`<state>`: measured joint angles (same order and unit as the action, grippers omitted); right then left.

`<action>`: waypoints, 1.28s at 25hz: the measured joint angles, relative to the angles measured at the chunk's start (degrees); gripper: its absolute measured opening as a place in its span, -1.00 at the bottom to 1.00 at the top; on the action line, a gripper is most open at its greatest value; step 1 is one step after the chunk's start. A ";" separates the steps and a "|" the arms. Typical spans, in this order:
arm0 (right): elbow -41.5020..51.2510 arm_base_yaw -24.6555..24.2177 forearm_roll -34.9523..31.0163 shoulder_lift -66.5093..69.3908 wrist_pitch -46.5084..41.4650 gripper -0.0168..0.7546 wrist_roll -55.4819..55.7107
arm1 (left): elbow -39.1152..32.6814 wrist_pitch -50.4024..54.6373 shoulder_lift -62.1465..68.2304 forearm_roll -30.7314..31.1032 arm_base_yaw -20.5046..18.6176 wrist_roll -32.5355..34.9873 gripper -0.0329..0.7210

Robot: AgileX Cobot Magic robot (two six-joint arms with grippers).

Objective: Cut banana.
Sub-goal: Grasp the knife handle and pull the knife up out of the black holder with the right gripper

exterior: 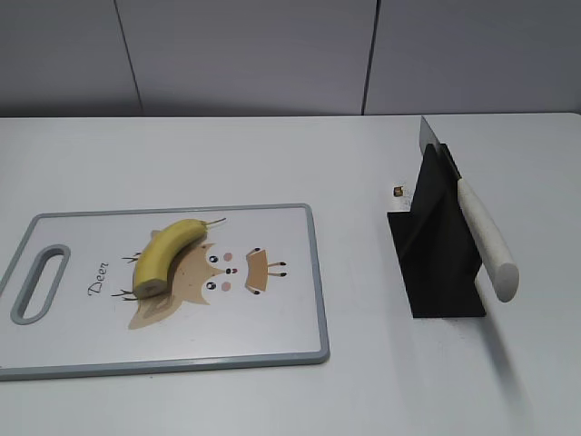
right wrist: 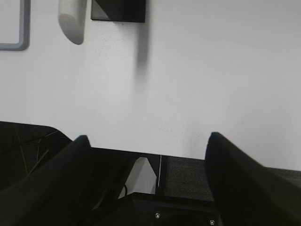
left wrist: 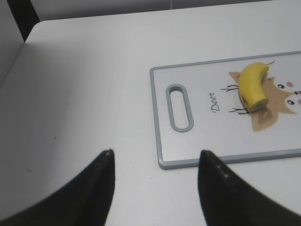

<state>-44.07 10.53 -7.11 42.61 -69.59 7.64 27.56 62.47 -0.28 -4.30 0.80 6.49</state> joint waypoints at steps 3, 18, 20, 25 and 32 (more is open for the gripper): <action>-2.75 3.56 -0.04 3.47 0.00 0.50 1.40 | 0.00 0.00 0.00 0.00 0.00 0.00 0.55; -17.38 10.93 -1.33 26.19 0.05 0.50 2.82 | 0.00 0.00 0.00 0.00 0.00 0.00 0.55; -18.98 10.93 -2.15 28.95 0.05 0.50 2.82 | 0.00 0.00 0.00 0.00 0.00 0.00 0.55; -22.81 10.93 -3.42 36.41 0.10 0.50 2.89 | 0.00 0.00 0.00 0.00 0.00 0.00 0.55; -25.07 12.04 -1.93 45.45 0.10 0.50 3.20 | 0.00 0.00 0.00 0.00 0.00 0.00 0.55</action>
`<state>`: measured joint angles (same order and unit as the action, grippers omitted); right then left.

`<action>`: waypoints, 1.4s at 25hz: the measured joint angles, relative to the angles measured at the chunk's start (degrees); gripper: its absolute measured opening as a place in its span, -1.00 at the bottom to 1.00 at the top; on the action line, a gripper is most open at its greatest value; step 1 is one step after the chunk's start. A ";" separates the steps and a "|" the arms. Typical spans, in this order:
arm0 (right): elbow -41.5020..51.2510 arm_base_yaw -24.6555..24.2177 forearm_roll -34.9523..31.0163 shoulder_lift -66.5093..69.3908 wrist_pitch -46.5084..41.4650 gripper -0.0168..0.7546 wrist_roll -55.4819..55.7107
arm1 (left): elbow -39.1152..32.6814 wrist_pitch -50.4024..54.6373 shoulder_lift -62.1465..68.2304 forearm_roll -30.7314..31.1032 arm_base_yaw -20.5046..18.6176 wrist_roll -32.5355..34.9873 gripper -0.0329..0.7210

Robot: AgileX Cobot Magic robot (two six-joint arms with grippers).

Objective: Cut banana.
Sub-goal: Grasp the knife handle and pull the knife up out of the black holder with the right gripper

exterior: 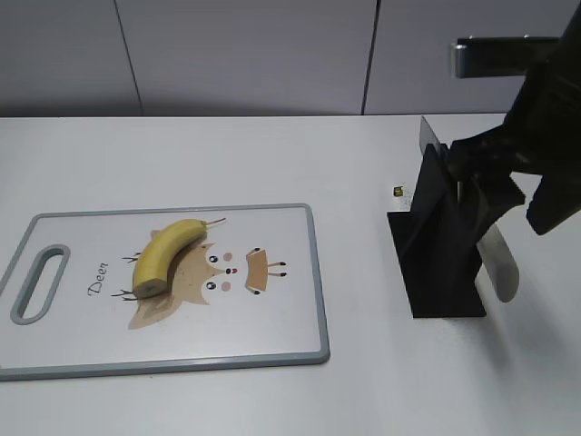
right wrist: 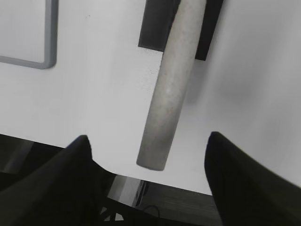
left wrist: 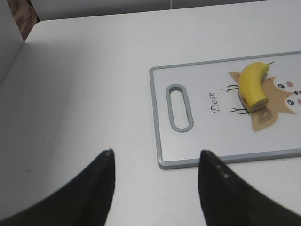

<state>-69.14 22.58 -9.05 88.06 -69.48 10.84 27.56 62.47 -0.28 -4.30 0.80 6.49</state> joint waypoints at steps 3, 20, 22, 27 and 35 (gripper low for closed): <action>-0.02 1.79 3.39 2.65 0.00 0.50 1.48 | 0.00 0.00 0.00 0.00 0.00 0.00 0.55; -0.20 2.22 4.06 11.01 2.46 0.50 8.96 | 0.00 0.00 0.00 0.00 0.00 0.00 0.55; -0.20 2.22 4.11 11.69 2.46 0.50 9.10 | 0.00 0.00 0.00 0.00 0.00 0.00 0.55; -0.20 2.22 6.38 11.92 0.72 0.38 9.27 | 0.00 0.00 0.00 0.00 0.00 0.00 0.55; -0.20 2.22 7.40 11.92 0.40 0.17 9.27 | 0.00 0.00 0.00 0.00 0.00 0.00 0.55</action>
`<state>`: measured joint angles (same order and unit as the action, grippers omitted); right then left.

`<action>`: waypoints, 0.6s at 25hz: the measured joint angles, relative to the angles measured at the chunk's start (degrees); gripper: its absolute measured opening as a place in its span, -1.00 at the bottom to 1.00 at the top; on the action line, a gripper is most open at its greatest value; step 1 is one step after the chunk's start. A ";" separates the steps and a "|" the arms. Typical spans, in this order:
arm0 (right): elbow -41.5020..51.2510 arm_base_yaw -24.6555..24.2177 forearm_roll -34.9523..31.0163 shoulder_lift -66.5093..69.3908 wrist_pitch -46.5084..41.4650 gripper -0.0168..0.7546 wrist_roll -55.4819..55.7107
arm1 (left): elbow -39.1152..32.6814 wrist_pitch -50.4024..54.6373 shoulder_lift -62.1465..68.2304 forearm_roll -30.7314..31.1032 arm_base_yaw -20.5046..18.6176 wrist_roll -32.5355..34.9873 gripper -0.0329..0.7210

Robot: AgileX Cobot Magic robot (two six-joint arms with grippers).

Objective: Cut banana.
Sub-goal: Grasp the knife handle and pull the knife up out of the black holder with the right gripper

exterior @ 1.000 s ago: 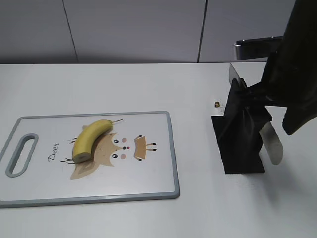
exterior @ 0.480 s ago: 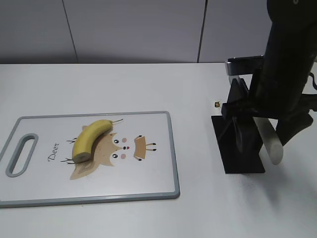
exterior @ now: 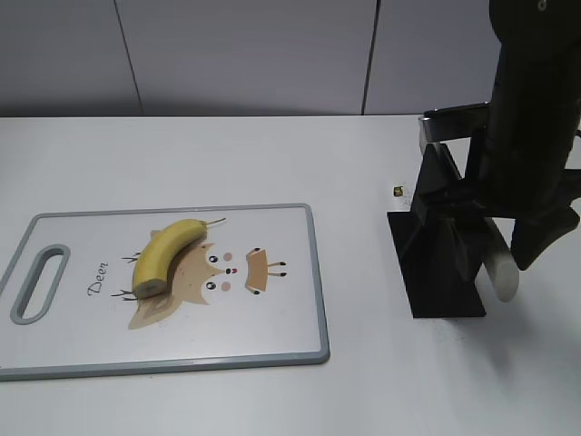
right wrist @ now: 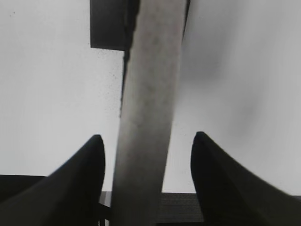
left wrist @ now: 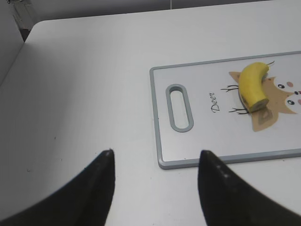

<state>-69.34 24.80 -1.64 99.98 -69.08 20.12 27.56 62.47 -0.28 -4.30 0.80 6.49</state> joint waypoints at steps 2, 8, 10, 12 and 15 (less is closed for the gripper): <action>0.00 0.00 0.10 0.00 0.06 0.16 0.00 | 0.00 0.00 0.00 0.00 0.00 0.00 0.55; 0.00 0.00 -0.20 0.00 0.77 0.14 0.00 | 0.00 0.00 0.00 0.00 0.00 0.00 0.55; 0.00 0.00 -0.70 0.00 0.77 0.14 0.07 | 0.00 0.00 0.00 0.00 0.00 0.00 0.55; 0.00 0.00 -1.14 0.00 0.81 0.13 0.27 | 0.00 0.00 0.00 0.00 0.00 0.00 0.55; 0.00 0.00 -1.86 0.11 0.81 0.04 0.80 | 0.00 0.00 0.00 0.00 0.00 0.00 0.55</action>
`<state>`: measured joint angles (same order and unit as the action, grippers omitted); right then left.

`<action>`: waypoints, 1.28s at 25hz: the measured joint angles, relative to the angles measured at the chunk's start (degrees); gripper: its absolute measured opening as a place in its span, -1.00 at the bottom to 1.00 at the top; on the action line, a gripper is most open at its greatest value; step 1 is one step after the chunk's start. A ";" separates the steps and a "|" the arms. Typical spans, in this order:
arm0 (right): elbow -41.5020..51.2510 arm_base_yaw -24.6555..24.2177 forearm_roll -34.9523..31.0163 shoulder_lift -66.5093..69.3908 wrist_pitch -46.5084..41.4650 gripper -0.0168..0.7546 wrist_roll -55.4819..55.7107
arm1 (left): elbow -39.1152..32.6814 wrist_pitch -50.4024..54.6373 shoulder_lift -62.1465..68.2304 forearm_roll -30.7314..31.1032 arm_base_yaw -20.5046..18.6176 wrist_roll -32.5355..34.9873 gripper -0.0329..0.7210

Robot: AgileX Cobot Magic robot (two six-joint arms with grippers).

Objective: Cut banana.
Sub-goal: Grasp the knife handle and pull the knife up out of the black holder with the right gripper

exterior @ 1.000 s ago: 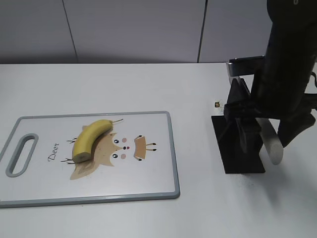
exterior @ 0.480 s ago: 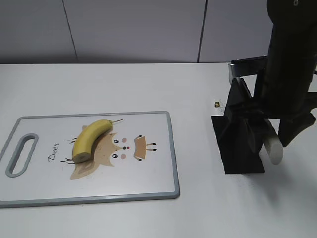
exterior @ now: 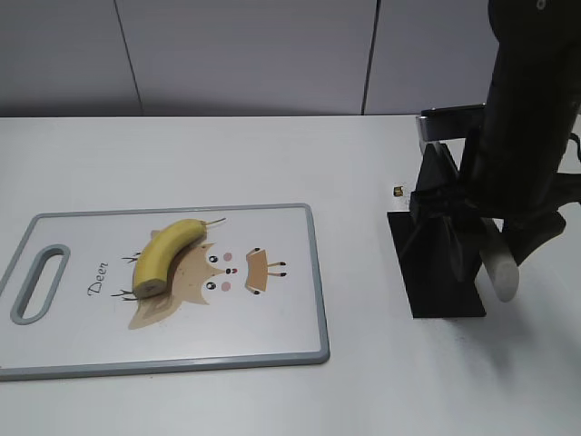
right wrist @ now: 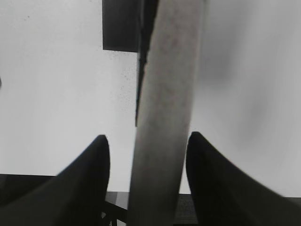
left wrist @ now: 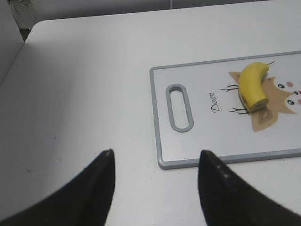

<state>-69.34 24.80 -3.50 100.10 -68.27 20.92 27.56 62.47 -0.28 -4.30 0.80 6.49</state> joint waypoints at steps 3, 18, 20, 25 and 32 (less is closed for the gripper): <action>0.00 0.00 -0.20 0.78 -0.06 -0.07 0.69 | 0.00 0.00 0.00 0.00 0.00 0.00 0.55; 0.00 -0.07 -0.45 0.98 -1.24 -0.54 2.68 | 0.00 0.00 0.00 0.00 0.00 0.00 0.55; 0.00 -0.07 -0.39 0.98 -1.19 -0.54 2.68 | 0.00 0.00 0.00 0.00 0.00 0.00 0.55; 0.00 -0.07 -0.40 -0.86 -1.08 -0.54 2.85 | 0.00 0.00 0.00 0.00 0.00 0.00 0.55; 0.00 -0.01 0.00 -5.24 -0.39 -0.54 2.92 | 0.00 0.00 0.00 0.00 0.00 0.00 0.55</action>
<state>-69.34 24.79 -3.51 94.85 -68.66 23.84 27.56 62.47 -0.28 -4.30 0.80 6.49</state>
